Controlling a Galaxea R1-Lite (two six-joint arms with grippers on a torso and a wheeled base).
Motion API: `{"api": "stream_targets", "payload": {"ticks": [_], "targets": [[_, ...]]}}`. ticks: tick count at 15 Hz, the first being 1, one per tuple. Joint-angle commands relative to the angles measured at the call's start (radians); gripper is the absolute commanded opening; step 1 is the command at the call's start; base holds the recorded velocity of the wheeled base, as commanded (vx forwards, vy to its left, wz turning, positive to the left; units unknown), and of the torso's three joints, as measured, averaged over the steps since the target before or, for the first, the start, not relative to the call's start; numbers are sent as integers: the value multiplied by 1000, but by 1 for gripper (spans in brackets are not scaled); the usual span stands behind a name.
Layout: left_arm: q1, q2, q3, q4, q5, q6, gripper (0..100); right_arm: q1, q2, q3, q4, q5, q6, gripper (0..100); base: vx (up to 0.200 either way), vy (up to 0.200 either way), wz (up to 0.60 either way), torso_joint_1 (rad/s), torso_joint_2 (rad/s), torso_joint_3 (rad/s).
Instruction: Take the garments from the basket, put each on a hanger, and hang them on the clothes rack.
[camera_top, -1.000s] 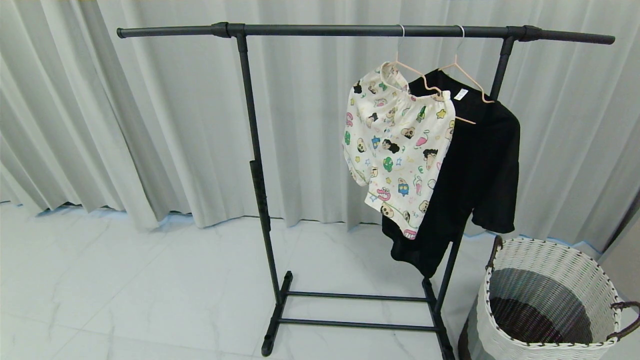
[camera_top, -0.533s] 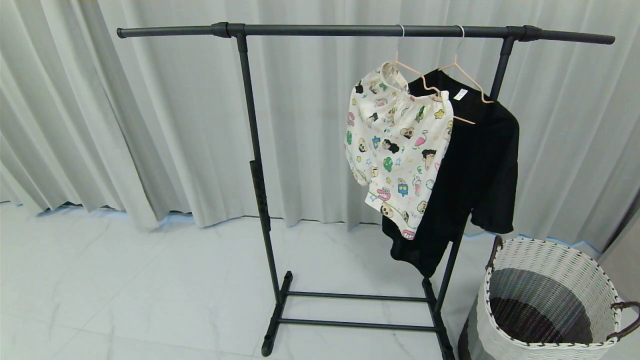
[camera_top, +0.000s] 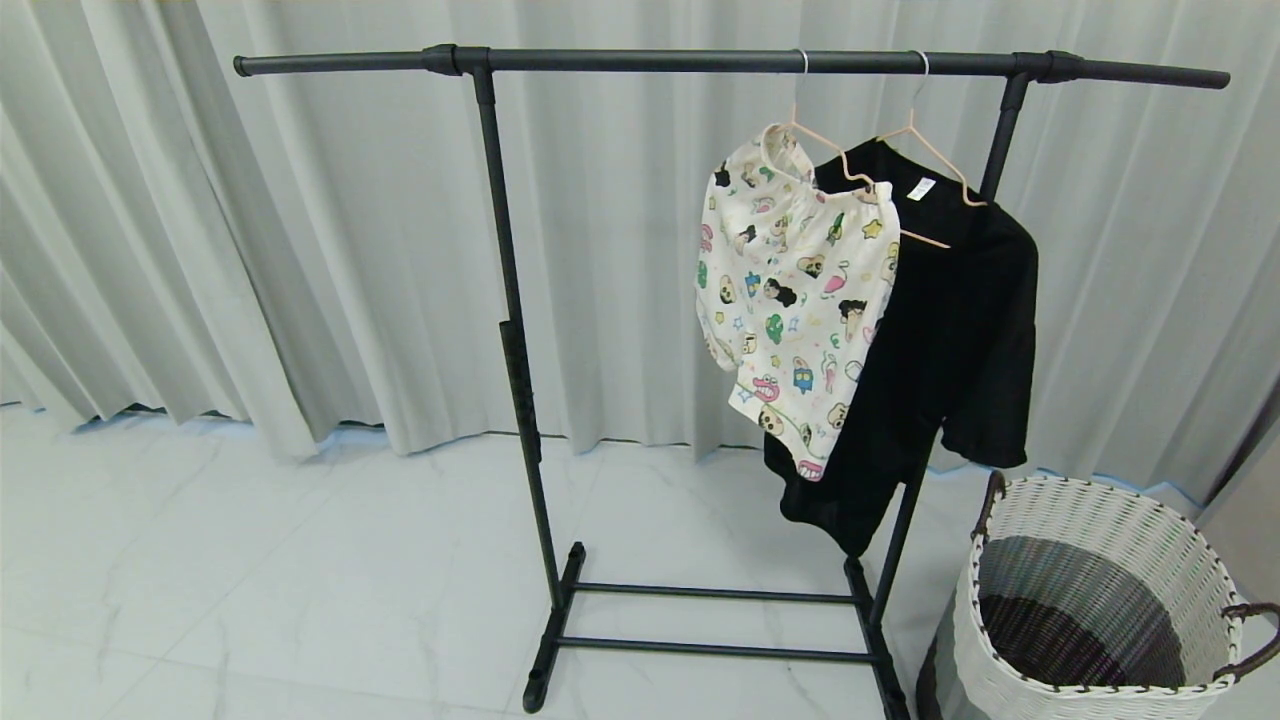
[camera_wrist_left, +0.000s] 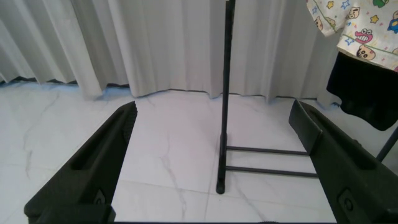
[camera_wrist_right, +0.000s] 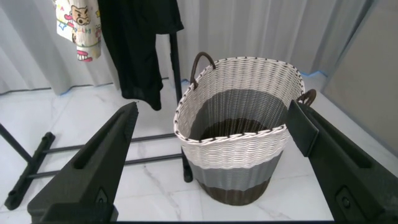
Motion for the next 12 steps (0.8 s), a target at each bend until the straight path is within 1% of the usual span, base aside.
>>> {"api": "stream_targets", "payload": {"ticks": [1,12], "targets": [[0,0,0,0,0,1,100,0,0,0,0,0,1,100,0,0,0,0,0,0],[0,0,0,0,0,1,100,-1,-1,0,0,-1,6,100,0,0,0,0,0,0]]}}
